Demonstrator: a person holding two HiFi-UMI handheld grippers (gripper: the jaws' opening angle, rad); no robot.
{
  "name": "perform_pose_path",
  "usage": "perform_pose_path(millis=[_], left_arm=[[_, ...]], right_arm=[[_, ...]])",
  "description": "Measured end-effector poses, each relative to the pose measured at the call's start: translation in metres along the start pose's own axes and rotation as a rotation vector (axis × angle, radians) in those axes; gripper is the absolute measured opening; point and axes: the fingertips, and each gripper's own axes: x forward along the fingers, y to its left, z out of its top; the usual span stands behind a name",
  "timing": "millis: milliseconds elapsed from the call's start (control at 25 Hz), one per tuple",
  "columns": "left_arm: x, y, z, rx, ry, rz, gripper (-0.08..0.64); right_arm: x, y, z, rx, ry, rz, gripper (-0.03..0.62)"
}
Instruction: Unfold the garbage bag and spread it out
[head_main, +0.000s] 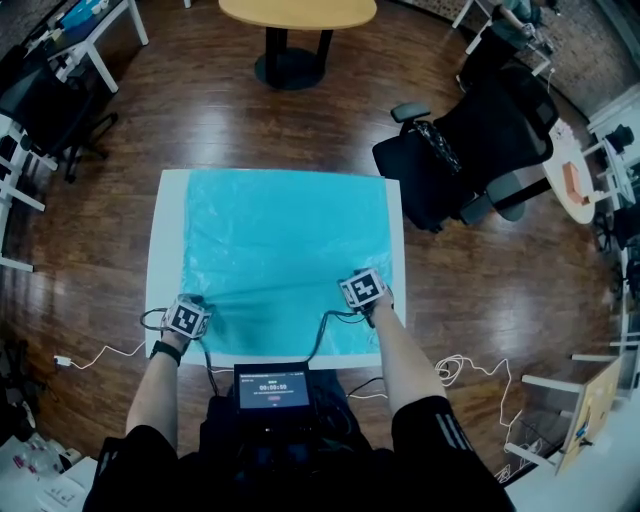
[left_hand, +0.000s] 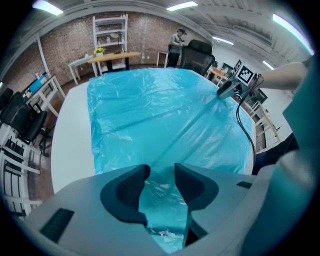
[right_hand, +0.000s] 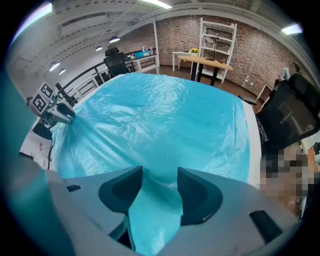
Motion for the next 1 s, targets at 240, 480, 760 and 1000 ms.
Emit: perform_pose_path(millis=[240,480,760,1000], left_arm=[[-0.001,0.003,-0.011,-0.002,-0.006,0.006,0.196],[0.000,0.005,-0.011,-0.009,-0.013,0.013,0.196],[-0.002,0.005,-0.013,-0.017,-0.009,0.011,0.200],[-0.004,-0.003,-0.012,-0.013,-0.003,-0.005,0.215]], right_arm=[[-0.001,0.003,-0.004,0.021,-0.009,-0.005,0.258],[0.001,0.010,-0.007,0.042,0.004,0.031,0.258],[-0.003,0.004,-0.001,-0.015,-0.024,-0.008,0.258],[-0.031,-0.003,0.010,0.020,-0.167,-0.022,0.255]])
